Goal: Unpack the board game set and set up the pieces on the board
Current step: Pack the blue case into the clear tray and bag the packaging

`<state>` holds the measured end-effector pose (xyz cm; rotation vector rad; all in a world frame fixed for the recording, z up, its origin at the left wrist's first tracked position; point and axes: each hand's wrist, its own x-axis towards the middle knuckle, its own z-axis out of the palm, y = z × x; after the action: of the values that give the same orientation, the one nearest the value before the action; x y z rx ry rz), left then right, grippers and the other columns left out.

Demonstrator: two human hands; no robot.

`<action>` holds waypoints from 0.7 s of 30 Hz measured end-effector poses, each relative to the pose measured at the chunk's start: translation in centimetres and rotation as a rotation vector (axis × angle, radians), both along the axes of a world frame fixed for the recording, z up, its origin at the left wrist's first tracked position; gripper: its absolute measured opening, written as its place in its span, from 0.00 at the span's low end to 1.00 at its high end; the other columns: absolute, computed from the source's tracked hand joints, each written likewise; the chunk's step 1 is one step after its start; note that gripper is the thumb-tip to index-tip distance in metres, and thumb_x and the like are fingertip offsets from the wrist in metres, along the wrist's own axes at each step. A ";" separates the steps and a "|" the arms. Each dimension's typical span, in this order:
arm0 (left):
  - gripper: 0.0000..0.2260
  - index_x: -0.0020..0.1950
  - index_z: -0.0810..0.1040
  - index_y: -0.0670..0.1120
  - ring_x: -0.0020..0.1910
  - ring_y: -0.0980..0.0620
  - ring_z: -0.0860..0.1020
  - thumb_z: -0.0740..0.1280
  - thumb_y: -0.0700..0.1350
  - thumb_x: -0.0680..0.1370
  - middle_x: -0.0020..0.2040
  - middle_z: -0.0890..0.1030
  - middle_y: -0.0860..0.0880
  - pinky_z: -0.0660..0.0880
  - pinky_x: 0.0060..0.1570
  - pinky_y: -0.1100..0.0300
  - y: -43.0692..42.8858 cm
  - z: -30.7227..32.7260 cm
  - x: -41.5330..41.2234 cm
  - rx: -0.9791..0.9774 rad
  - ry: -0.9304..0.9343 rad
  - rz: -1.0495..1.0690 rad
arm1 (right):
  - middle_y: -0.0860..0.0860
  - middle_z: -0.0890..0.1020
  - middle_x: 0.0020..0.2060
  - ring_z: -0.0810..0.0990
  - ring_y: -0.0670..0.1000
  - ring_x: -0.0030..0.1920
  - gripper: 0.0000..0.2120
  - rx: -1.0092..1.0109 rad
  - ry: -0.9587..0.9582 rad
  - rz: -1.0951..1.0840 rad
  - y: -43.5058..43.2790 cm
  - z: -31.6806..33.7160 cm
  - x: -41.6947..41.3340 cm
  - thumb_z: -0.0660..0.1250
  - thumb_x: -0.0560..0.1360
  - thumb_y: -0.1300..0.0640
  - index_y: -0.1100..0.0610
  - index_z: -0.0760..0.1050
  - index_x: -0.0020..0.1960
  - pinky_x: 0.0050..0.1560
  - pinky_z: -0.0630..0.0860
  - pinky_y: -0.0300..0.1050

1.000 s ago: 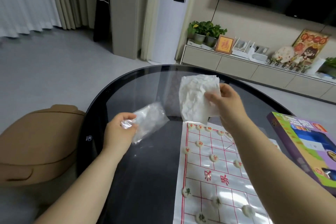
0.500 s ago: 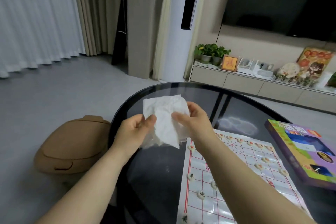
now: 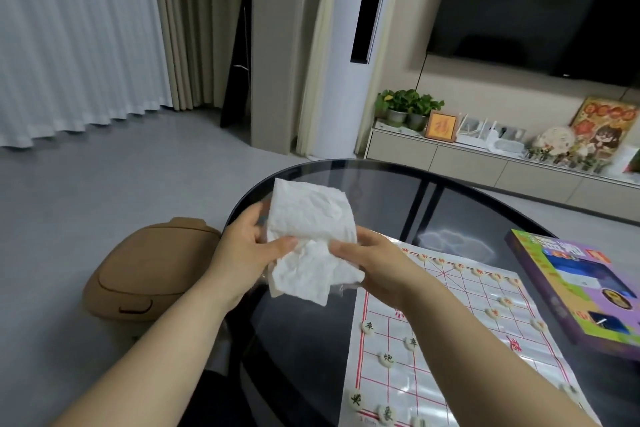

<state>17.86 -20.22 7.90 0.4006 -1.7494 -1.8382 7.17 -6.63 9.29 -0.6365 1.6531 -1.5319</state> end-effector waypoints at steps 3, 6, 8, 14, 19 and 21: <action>0.10 0.42 0.76 0.45 0.25 0.61 0.78 0.65 0.30 0.73 0.28 0.81 0.56 0.69 0.22 0.72 -0.2 -0.2 0.4 -0.007 -0.039 -0.045 | 0.55 0.82 0.47 0.82 0.55 0.46 0.10 -0.056 0.004 0.021 -0.3 -0.5 -0.3 0.62 0.73 0.69 0.59 0.76 0.51 0.48 0.77 0.50; 0.14 0.37 0.80 0.45 0.31 0.61 0.80 0.63 0.27 0.73 0.29 0.82 0.55 0.74 0.31 0.71 -1.1 -0.8 0.8 -0.051 -0.041 -0.060 | 0.52 0.83 0.35 0.81 0.49 0.33 0.13 -0.115 -0.016 0.033 -0.7 -0.6 -0.2 0.60 0.72 0.73 0.60 0.79 0.41 0.35 0.78 0.40; 0.20 0.33 0.82 0.46 0.33 0.59 0.80 0.60 0.26 0.74 0.32 0.83 0.52 0.75 0.34 0.69 -1.6 -1.0 1.2 -0.037 -0.053 -0.109 | 0.52 0.82 0.31 0.80 0.49 0.29 0.21 -0.162 -0.042 0.049 -1.0 -0.7 -0.2 0.56 0.71 0.77 0.59 0.80 0.32 0.27 0.76 0.37; 0.22 0.28 0.81 0.40 0.27 0.51 0.79 0.56 0.43 0.77 0.30 0.81 0.45 0.75 0.25 0.64 -3.3 -1.6 2.5 0.398 -0.116 -0.260 | 0.48 0.79 0.34 0.79 0.45 0.33 0.30 -0.163 0.178 0.058 -2.8 -1.2 0.2 0.55 0.68 0.82 0.54 0.76 0.19 0.29 0.75 0.35; 0.09 0.35 0.69 0.44 0.28 0.54 0.70 0.69 0.39 0.69 0.28 0.73 0.50 0.68 0.24 0.67 -2.9 -3.0 3.1 0.107 -0.289 -0.054 | 0.46 0.78 0.40 0.76 0.40 0.38 0.24 -0.097 0.358 0.087 -4.4 -1.7 1.3 0.57 0.70 0.79 0.55 0.75 0.25 0.36 0.74 0.28; 0.13 0.42 0.69 0.46 0.34 0.54 0.73 0.70 0.32 0.69 0.38 0.75 0.48 0.72 0.28 0.67 -2.8 -3.9 3.5 0.051 -0.304 -0.006 | 0.45 0.78 0.42 0.76 0.44 0.43 0.20 -0.084 0.300 0.099 -4.8 -2.0 1.6 0.53 0.73 0.74 0.57 0.74 0.30 0.40 0.74 0.31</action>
<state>21.36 -23.07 3.95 0.7278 -1.9024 -1.9082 8.79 -11.47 7.29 -1.0205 1.7519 -1.4954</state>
